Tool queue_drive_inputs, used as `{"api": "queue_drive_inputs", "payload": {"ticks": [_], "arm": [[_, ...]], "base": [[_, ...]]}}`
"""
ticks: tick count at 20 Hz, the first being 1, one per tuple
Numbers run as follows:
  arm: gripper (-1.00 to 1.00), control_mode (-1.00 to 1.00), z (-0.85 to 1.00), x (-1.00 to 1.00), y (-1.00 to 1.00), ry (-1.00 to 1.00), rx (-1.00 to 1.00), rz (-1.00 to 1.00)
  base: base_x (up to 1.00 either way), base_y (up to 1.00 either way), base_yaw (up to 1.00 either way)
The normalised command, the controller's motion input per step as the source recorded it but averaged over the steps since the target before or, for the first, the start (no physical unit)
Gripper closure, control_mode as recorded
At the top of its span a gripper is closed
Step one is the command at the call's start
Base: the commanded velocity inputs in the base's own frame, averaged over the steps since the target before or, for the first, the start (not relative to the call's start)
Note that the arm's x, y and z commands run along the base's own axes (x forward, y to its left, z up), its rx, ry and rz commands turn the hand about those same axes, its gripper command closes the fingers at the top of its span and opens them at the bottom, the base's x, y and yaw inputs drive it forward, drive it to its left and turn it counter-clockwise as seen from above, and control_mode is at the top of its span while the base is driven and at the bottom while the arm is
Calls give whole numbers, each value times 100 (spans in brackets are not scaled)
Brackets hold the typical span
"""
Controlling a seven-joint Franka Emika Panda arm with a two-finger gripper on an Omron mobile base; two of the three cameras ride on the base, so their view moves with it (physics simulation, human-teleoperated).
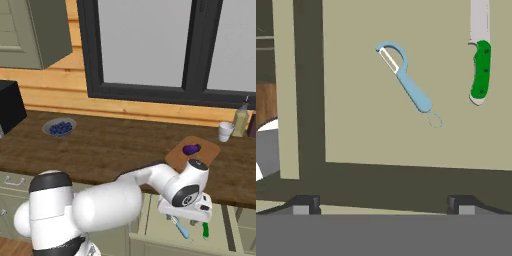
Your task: Place the appropriate cutting tool for cutting the eggplant skin on the cutting board.
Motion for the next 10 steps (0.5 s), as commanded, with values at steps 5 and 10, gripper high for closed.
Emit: {"api": "queue_drive_inputs", "payload": {"ticks": [5,10], "arm": [[-100,-100,-47,0,-5,0,5,0],[-100,-100,-47,0,0,1,4,0]], "base": [[0,0,0],[0,0,0]]}}
